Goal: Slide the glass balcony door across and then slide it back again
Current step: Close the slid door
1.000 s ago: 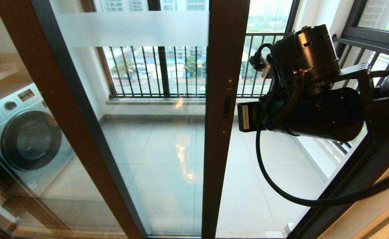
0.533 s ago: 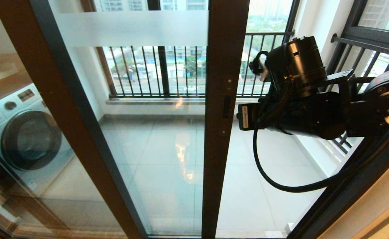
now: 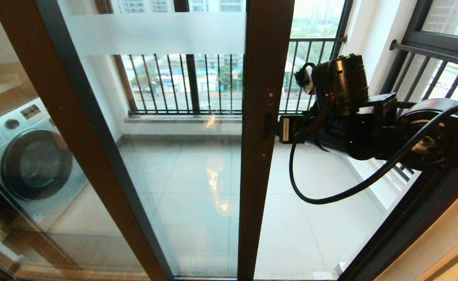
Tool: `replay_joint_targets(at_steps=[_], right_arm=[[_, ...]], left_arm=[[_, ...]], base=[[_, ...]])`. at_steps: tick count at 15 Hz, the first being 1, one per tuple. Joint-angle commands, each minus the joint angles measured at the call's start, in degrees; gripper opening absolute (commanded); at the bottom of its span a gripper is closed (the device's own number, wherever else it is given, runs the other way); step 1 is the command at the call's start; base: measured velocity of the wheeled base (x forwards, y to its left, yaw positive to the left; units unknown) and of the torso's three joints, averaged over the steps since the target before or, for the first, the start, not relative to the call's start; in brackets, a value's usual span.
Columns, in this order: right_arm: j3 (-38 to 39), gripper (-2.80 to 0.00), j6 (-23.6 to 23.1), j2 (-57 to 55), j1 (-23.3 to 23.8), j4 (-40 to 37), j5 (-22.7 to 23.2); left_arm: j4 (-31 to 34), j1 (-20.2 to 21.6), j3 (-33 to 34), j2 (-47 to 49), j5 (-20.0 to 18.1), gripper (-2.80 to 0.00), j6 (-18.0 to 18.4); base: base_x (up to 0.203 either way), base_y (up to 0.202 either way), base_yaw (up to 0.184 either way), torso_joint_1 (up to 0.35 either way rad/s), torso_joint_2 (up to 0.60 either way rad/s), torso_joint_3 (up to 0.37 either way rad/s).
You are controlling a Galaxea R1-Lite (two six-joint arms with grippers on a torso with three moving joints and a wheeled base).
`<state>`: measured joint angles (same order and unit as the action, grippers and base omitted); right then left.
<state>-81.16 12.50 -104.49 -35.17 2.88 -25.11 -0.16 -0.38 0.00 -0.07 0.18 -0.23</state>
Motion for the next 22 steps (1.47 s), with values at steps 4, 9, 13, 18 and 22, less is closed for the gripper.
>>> replay_joint_targets(at_steps=[4, 9, 13, 18, 22], right_arm=[[2.59, 0.00, -1.95, -1.25, 0.90, 6.00, -0.11], [2.59, 0.00, -2.13, -1.86, 0.89, 6.09, -0.11], [2.22, 0.00, -2.04, -2.77, 0.89, 6.26, -0.11], [2.15, 0.00, -2.13, -4.06, 1.06, 7.58, -0.11], [2.07, 0.00, -2.22, -3.88, 2.48, 7.58, -0.11]], left_arm=[[-0.02, 0.02, 0.00, 0.07, -0.01, -2.80, -0.03], [-0.02, -0.05, -0.08, 0.07, -0.01, -2.80, -0.03], [-0.02, 0.03, 0.00, 0.07, -0.01, -2.80, -0.03], [-0.02, -0.01, 0.00, 0.07, -0.01, -2.80, -0.03], [-0.02, 0.02, 0.00, 0.07, -0.01, -2.80, -0.03]], base=[[0.000, 0.000, 0.000, 0.000, 0.00, 0.000], [0.000, 0.000, 0.000, 0.000, 0.00, 0.000], [0.000, 0.000, 0.000, 0.000, 0.00, 0.000], [0.000, 0.000, 0.000, 0.000, 0.00, 0.000], [0.000, 0.000, 0.000, 0.000, 0.00, 0.000]])
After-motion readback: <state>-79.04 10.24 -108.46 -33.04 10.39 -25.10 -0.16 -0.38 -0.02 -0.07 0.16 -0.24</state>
